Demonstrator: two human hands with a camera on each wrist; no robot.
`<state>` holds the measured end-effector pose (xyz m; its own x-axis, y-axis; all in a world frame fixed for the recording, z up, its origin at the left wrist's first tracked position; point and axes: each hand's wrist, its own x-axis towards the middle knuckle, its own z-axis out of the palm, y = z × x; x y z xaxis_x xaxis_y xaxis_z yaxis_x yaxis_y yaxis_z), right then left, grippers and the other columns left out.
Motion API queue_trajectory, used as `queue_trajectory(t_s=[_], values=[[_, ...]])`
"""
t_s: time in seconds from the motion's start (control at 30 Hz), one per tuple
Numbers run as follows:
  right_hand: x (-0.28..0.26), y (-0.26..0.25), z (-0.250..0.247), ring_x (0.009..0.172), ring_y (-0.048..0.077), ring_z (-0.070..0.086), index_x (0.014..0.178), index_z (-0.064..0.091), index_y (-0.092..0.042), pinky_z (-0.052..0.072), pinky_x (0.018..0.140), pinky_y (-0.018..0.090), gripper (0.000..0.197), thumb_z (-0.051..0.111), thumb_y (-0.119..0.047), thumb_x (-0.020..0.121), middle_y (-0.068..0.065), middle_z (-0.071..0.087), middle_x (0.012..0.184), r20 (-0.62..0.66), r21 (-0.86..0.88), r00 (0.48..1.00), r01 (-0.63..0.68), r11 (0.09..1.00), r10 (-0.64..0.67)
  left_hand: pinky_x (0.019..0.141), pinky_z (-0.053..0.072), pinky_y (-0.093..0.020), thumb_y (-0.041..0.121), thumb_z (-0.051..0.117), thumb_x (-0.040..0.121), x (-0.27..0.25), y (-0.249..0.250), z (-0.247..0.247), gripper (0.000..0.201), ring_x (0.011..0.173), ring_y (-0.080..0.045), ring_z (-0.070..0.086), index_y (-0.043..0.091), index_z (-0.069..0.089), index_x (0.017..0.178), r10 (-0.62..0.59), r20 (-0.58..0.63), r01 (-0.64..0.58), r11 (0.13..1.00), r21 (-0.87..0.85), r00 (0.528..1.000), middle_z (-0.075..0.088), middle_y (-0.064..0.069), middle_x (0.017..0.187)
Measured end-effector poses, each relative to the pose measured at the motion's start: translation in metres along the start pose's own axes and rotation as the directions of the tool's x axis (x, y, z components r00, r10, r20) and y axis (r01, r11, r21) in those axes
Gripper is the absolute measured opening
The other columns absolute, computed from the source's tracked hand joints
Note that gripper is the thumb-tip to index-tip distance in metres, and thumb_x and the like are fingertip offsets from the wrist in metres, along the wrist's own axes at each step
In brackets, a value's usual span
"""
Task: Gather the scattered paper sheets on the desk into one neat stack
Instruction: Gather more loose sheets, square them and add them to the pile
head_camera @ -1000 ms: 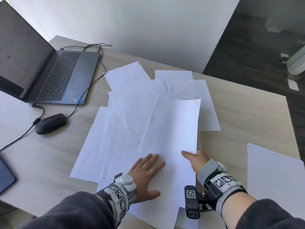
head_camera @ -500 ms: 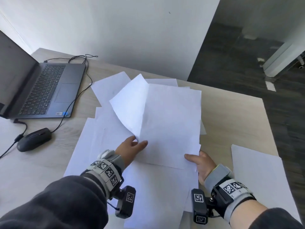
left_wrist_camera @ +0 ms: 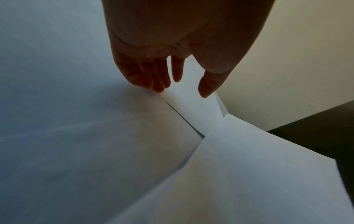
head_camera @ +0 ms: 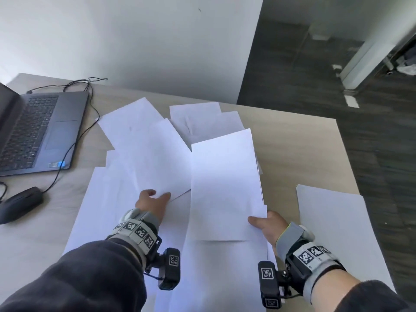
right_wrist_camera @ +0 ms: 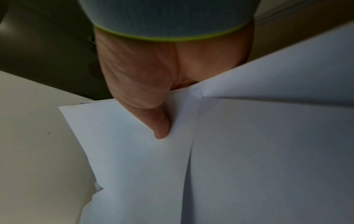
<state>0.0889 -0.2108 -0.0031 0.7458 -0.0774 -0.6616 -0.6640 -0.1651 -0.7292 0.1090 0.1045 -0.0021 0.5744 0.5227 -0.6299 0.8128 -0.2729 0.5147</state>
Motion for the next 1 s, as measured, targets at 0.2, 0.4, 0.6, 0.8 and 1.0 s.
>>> queue_trajectory(t_s=[0.2,0.4,0.6,0.8,1.0], values=[[0.002,0.003,-0.012,0.096,0.033,0.070,0.092,0.071,-0.013,0.053,0.093,0.047,0.013,0.066,-0.003,0.088,0.011,0.074,0.099,0.007,0.060,1.000,-0.004,0.998,0.004,0.115,0.032,-0.059,0.060,0.047,0.089,0.001,-0.005,-0.009,0.077,0.156,-0.019,0.003,0.047,0.011,0.155,0.186,0.134,-0.229,0.777,0.586,0.973,-0.006,0.013,0.168],[0.005,-0.002,-0.015,0.095,0.033,0.069,0.093,0.071,-0.012,0.052,0.093,0.046,0.014,0.065,0.000,0.088,0.012,0.073,0.100,0.025,0.091,1.000,-0.014,0.996,0.012,0.125,0.013,-0.045,0.053,0.045,0.094,-0.011,-0.028,0.005,0.076,0.156,-0.017,-0.014,0.043,0.006,0.158,0.374,0.261,-0.445,0.587,0.676,0.890,-0.016,0.010,0.168],[0.008,-0.009,-0.025,0.081,0.028,0.068,0.094,0.068,-0.009,0.056,0.069,0.034,0.012,0.063,0.001,0.089,0.011,0.072,0.092,0.018,0.127,0.999,-0.045,0.991,0.043,0.126,-0.001,-0.046,0.055,0.044,0.093,-0.014,-0.049,0.002,0.076,0.156,-0.014,-0.015,0.045,0.005,0.158,0.453,0.418,-0.599,0.402,0.692,0.787,-0.018,0.012,0.168],[0.011,-0.006,-0.018,0.079,0.027,0.068,0.098,0.068,-0.009,0.056,0.059,0.029,0.013,0.064,0.000,0.089,0.009,0.072,0.092,0.016,0.153,0.999,-0.051,0.987,0.049,0.123,-0.008,-0.041,0.053,0.044,0.093,-0.031,-0.057,0.011,0.071,0.151,-0.003,-0.020,0.044,0.015,0.157,0.513,0.524,-0.717,0.314,0.622,0.680,-0.017,0.025,0.163],[0.012,0.001,0.003,0.094,0.037,0.068,0.090,0.068,-0.011,0.055,0.085,0.048,0.011,0.065,-0.001,0.088,0.016,0.071,0.100,0.008,0.088,0.999,-0.051,0.995,0.050,0.122,-0.007,-0.034,0.052,0.044,0.093,-0.043,-0.064,0.027,0.079,0.153,-0.003,-0.017,0.043,0.001,0.159,0.544,0.542,-0.759,0.346,0.551,0.641,-0.017,0.028,0.162]])
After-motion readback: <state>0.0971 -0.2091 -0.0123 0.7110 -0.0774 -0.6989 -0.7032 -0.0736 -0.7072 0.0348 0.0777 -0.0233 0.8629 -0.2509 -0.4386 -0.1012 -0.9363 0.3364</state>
